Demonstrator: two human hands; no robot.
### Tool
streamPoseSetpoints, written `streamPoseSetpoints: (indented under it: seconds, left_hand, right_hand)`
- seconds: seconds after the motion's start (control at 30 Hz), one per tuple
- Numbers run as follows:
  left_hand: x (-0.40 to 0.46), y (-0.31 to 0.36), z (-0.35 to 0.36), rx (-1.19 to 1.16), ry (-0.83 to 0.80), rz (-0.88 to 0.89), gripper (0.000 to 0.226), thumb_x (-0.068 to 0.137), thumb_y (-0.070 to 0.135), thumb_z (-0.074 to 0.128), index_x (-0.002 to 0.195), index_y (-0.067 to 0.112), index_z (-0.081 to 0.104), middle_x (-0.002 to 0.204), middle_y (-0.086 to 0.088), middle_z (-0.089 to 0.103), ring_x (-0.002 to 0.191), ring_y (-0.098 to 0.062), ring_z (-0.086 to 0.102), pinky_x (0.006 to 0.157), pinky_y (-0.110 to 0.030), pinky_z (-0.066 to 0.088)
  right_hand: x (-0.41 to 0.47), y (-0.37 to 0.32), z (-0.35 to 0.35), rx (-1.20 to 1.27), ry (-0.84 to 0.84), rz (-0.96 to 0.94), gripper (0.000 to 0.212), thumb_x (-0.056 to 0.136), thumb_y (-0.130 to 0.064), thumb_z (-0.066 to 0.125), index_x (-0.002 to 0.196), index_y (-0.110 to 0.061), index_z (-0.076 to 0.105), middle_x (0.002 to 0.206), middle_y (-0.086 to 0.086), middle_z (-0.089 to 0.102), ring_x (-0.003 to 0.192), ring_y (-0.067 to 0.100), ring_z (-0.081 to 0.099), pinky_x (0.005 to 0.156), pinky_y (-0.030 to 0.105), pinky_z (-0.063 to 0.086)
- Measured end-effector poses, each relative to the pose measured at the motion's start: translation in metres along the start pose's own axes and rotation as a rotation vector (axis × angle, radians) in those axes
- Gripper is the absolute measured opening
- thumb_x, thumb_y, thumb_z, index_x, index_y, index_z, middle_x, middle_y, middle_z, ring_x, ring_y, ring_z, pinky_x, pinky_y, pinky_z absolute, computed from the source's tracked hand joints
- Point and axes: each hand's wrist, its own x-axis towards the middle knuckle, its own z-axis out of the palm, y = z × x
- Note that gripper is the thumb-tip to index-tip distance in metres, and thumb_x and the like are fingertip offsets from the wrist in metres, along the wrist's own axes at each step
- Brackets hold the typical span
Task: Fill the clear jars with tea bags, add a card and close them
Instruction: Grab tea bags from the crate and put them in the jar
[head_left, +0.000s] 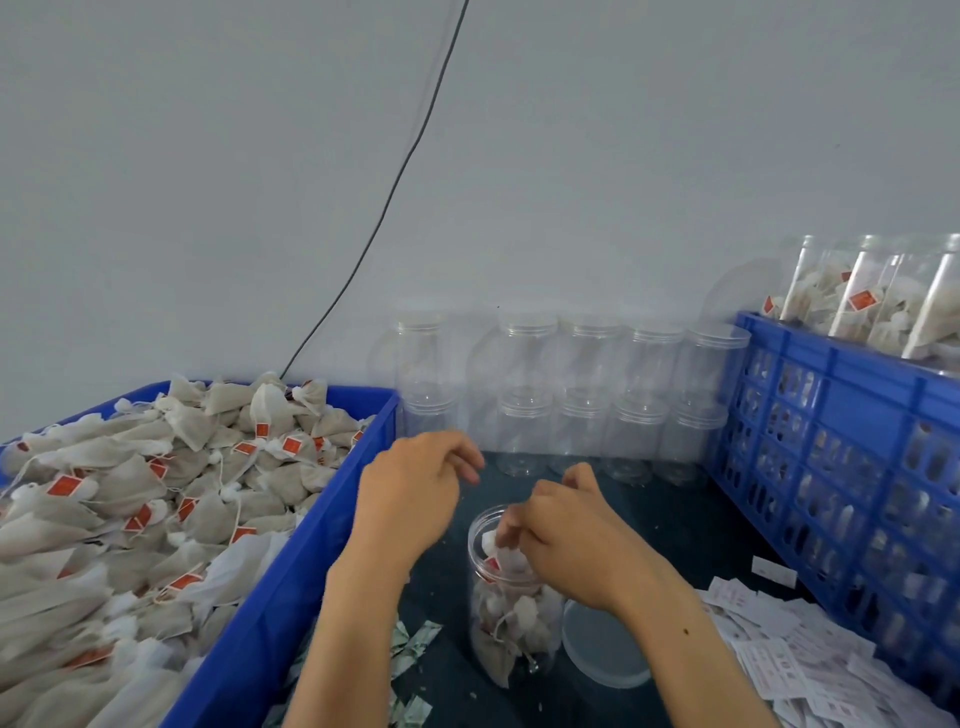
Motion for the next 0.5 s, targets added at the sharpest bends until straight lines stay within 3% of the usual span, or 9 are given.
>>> streamPoseSetpoints:
  seconds: [0.07, 0.17, 0.27, 0.37, 0.5]
  left_hand:
    - [-0.002, -0.018, -0.003, 0.001, 0.048, -0.101, 0.039, 0.091, 0.004, 0.041, 0.084, 0.036, 0.062, 0.076, 0.022, 0.067, 0.072, 0.005, 0.057, 0.064, -0.019, 0.040]
    - [-0.013, -0.044, 0.004, 0.109, -0.065, -0.246, 0.036, 0.092, 0.007, 0.039, 0.086, 0.035, 0.059, 0.086, 0.018, 0.068, 0.083, -0.005, 0.060, 0.076, -0.030, 0.049]
    - [-0.028, -0.064, 0.021, 0.174, -0.229, -0.252, 0.031, 0.096, 0.007, 0.043, 0.102, 0.028, 0.065, 0.102, 0.010, 0.068, 0.089, -0.008, 0.064, 0.081, -0.030, 0.055]
    - [-0.043, -0.071, 0.034, 0.137, -0.383, -0.223, 0.010, 0.091, 0.023, 0.064, 0.097, 0.031, 0.066, 0.097, 0.014, 0.067, 0.086, 0.001, 0.061, 0.081, -0.022, 0.053]
    - [-0.052, -0.068, 0.039, 0.172, -0.496, -0.248, 0.033, 0.073, 0.039, 0.082, 0.098, 0.030, 0.062, 0.094, 0.015, 0.065, 0.087, -0.002, 0.061, 0.081, -0.024, 0.051]
  right_hand:
    - [0.001, -0.001, 0.003, 0.001, -0.035, -0.006, 0.040, 0.097, -0.020, 0.030, 0.101, -0.019, 0.069, 0.095, 0.002, 0.065, 0.078, 0.007, 0.038, 0.080, 0.025, 0.012]
    - [0.003, -0.004, 0.012, 0.045, -0.099, -0.001, 0.038, 0.096, -0.021, 0.029, 0.078, -0.011, 0.061, 0.079, 0.006, 0.064, 0.079, 0.018, 0.050, 0.098, 0.033, 0.019]
    - [0.002, 0.001, 0.006, 0.106, 0.039, 0.001, 0.034, 0.096, -0.020, 0.034, 0.092, -0.017, 0.067, 0.083, -0.003, 0.066, 0.078, 0.006, 0.046, 0.092, 0.026, 0.020]
    - [-0.003, 0.015, -0.008, 0.206, 0.236, -0.013, 0.031, 0.093, -0.014, 0.042, 0.091, -0.030, 0.068, 0.078, -0.012, 0.070, 0.076, -0.001, 0.055, 0.093, 0.021, 0.027]
    - [-0.010, 0.032, -0.014, 0.386, 0.322, 0.079, 0.035, 0.091, -0.002, 0.046, 0.087, -0.026, 0.071, 0.076, -0.014, 0.070, 0.066, -0.004, 0.061, 0.063, 0.007, 0.040]
